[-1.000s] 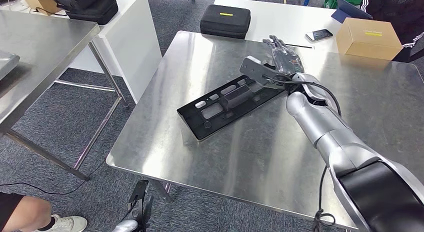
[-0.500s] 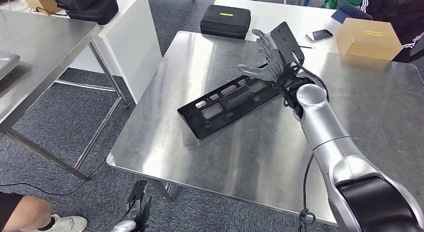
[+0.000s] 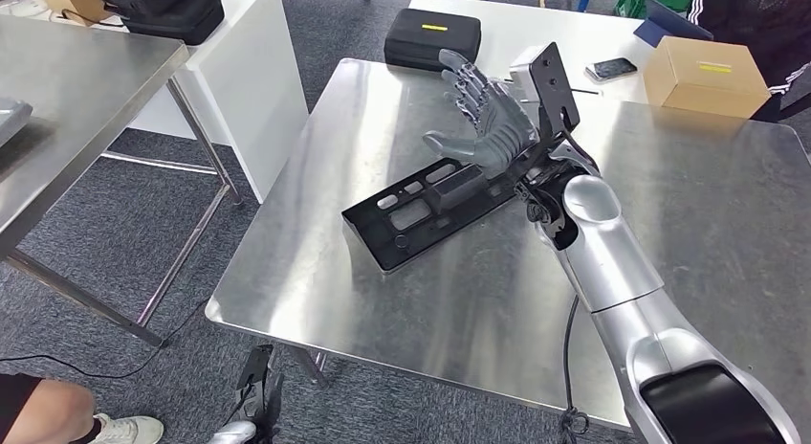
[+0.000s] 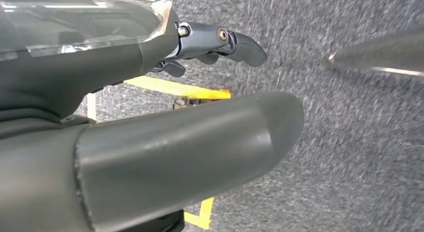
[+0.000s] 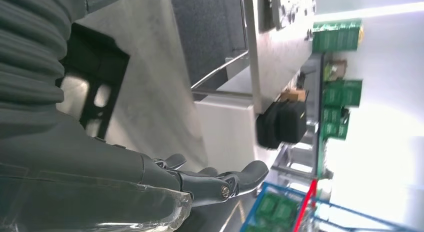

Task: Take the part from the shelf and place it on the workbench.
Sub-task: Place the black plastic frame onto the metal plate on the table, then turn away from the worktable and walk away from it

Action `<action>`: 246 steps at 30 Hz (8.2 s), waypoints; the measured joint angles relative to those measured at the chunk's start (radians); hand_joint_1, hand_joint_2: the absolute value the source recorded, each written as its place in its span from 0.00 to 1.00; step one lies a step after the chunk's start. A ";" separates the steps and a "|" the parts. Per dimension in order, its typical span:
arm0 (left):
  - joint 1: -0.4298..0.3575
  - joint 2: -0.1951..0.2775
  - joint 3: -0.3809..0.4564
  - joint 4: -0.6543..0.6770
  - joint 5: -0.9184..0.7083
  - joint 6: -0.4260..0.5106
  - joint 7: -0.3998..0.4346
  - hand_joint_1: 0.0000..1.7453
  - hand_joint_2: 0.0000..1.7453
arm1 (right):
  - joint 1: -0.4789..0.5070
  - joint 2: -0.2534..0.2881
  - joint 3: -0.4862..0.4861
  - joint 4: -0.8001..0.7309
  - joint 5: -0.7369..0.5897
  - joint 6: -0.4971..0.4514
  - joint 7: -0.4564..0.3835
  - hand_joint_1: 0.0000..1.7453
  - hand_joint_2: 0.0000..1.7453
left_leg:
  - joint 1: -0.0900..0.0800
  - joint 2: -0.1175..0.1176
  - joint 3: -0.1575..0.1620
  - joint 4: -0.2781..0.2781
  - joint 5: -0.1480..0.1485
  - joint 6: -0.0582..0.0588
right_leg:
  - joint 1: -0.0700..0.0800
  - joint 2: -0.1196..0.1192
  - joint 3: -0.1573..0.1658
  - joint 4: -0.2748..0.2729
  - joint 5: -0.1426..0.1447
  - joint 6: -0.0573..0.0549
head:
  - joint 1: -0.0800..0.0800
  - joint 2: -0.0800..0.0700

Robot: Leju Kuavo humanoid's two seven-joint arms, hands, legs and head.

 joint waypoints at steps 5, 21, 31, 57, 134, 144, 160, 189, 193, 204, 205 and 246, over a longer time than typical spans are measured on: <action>0.001 -0.001 0.000 -0.001 0.001 0.000 0.000 0.00 0.00 | 0.022 -0.013 0.020 -0.030 0.004 0.000 0.001 0.00 1.00 | 0.007 0.002 0.000 0.000 0.002 -0.001 | -0.013 -0.001 -0.116 0.240 -0.077 0.017 | 0.005 0.000; 0.007 0.006 -0.021 -0.001 -0.005 0.000 0.008 0.00 0.00 | 0.069 -0.054 0.053 -0.120 0.017 -0.020 -0.035 0.00 1.00 | 0.020 -0.003 -0.093 0.311 -0.179 -0.052 | -0.006 0.006 -0.065 -0.010 0.092 -0.045 | -0.003 0.000; -0.006 0.010 -0.025 -0.001 -0.005 0.001 0.014 0.00 0.00 | 0.080 -0.080 0.054 -0.145 0.017 -0.023 -0.048 0.00 1.00 | 0.006 0.003 0.063 0.038 -0.084 0.001 | 0.001 0.002 -0.123 0.063 0.064 -0.010 | 0.002 0.000; 0.033 0.039 -0.025 -0.006 0.007 0.013 -0.016 0.00 0.00 | 0.305 -0.182 -0.026 -0.304 0.064 -0.085 -0.181 0.00 1.00 | -0.001 -0.008 0.106 0.063 -0.139 -0.031 | 0.003 -0.005 -0.082 -0.005 0.117 -0.020 | -0.003 0.000; 0.065 0.023 0.049 -0.058 -0.163 -0.003 0.014 0.00 0.00 | 0.856 0.036 -0.414 0.912 0.573 -0.428 0.042 0.00 1.00 | -0.008 0.009 0.002 0.022 -0.013 -0.029 | 0.009 -0.002 0.126 -0.070 -0.038 -0.007 | 0.005 0.000; 0.069 0.022 0.048 -0.055 -0.166 -0.002 0.006 0.00 0.00 | 0.867 0.043 -0.370 0.923 0.620 -0.467 0.071 0.00 1.00 | 0.006 0.007 -0.037 0.263 -0.147 -0.066 | 0.002 -0.058 0.064 -0.057 0.013 -0.065 | -0.004 0.000; 0.065 0.021 0.048 -0.055 -0.167 -0.003 0.007 0.00 0.00 | 0.870 0.045 -0.353 0.929 0.627 -0.432 0.077 0.00 1.00 | -0.005 -0.051 0.048 0.017 -0.054 -0.006 | 0.003 0.004 -0.019 0.138 -0.067 -0.017 | 0.007 0.000; 0.095 0.038 0.046 -0.059 -0.168 -0.071 -0.031 0.00 0.00 | 0.886 0.063 -0.335 0.935 0.654 -0.443 0.072 0.00 1.00 | -0.006 -0.018 0.048 0.022 -0.058 0.004 | 0.005 -0.009 -0.087 0.269 -0.127 -0.043 | 0.004 0.000; 0.116 0.043 0.053 -0.059 -0.167 -0.072 -0.034 0.00 0.00 | 0.890 0.057 -0.325 0.937 0.663 -0.430 0.072 0.00 1.00 | -0.006 -0.070 0.042 0.027 -0.050 -0.008 | -0.005 0.027 0.008 0.079 -0.045 -0.008 | 0.006 0.000; 0.120 0.056 0.060 -0.064 -0.188 -0.078 -0.030 0.00 0.00 | 0.894 0.047 -0.310 0.939 0.663 -0.416 0.073 0.00 1.00 | 0.001 -0.008 -0.096 0.303 -0.186 -0.061 | -0.005 -0.034 0.045 -0.024 0.008 -0.061 | -0.008 0.000; 0.121 0.057 0.060 -0.064 -0.189 -0.080 -0.029 0.00 0.00 | 0.895 0.046 -0.310 0.939 0.663 -0.415 0.073 0.00 1.00 | 0.002 -0.005 -0.098 0.318 -0.185 -0.062 | -0.003 -0.046 0.044 -0.024 0.008 -0.061 | -0.008 0.000; 0.102 0.065 0.070 -0.059 -0.211 -0.105 0.014 0.00 0.00 | 0.888 0.061 -0.303 0.938 0.648 -0.411 0.068 0.00 1.00 | -0.006 0.017 0.045 0.039 -0.068 -0.012 | 0.003 -0.090 0.033 0.009 -0.020 -0.026 | 0.001 0.000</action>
